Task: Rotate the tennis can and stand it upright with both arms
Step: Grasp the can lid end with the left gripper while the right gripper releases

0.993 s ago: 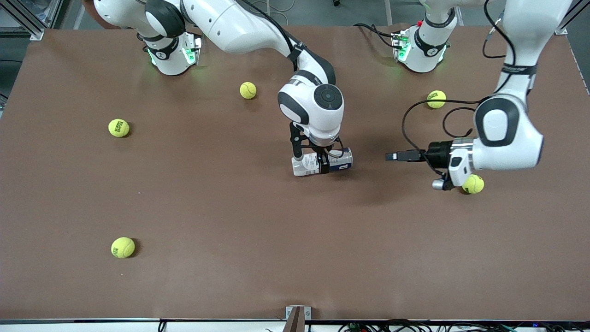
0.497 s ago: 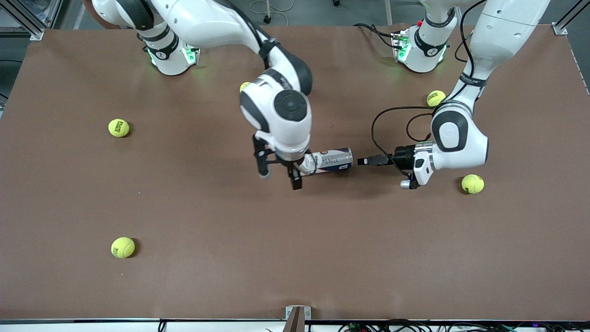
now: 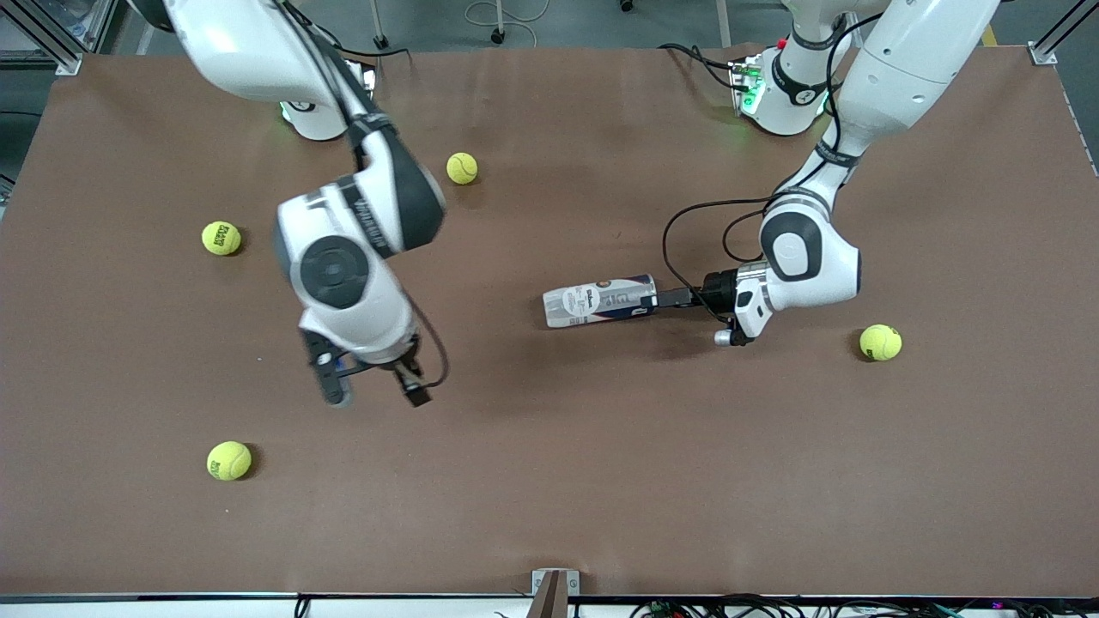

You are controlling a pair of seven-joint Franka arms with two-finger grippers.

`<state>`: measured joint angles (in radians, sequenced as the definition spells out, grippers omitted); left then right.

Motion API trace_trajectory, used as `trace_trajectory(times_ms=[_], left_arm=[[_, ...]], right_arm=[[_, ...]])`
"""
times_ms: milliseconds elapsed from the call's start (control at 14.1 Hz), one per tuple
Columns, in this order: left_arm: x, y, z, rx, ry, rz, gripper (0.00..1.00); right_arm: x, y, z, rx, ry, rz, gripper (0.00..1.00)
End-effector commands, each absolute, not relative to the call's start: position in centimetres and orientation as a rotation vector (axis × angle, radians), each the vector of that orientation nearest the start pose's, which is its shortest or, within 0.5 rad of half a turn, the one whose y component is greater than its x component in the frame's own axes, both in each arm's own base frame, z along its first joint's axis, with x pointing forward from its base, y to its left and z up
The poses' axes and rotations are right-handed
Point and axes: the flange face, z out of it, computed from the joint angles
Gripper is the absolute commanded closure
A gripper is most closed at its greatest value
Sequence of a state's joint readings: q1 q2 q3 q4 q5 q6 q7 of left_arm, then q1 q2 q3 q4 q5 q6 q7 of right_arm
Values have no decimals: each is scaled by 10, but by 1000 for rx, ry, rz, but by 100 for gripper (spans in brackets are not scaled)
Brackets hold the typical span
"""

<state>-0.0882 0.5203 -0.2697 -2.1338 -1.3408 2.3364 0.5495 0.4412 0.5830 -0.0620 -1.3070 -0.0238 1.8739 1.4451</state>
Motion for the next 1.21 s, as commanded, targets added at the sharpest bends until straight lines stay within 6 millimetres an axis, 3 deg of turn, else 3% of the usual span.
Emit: trace_trajectory(times_ms=[0,142,355,497,709,851,1135], left_arm=[[497,-229,153,2193,318,-225,0],[496,-236,153,2198,333,-211,8],[495,-237,153,2197,329,-210,55],[498,-234,152,2199,321,-197,77],[508,-231,167,2191,314,-160,91],[520,-231,189,2179,305,-115,100],[546,-225,246,2143,304,-15,100]], right_arm=[[665,199,411,-2879,1377,-18,0],[675,134,421,-2965,1181,-6,0],[676,58,441,-3074,890,10,0],[671,22,460,-3129,672,21,0],[655,-6,496,-3172,420,44,0],[639,-20,528,-3183,291,63,0],[609,-28,575,-3182,230,90,0]])
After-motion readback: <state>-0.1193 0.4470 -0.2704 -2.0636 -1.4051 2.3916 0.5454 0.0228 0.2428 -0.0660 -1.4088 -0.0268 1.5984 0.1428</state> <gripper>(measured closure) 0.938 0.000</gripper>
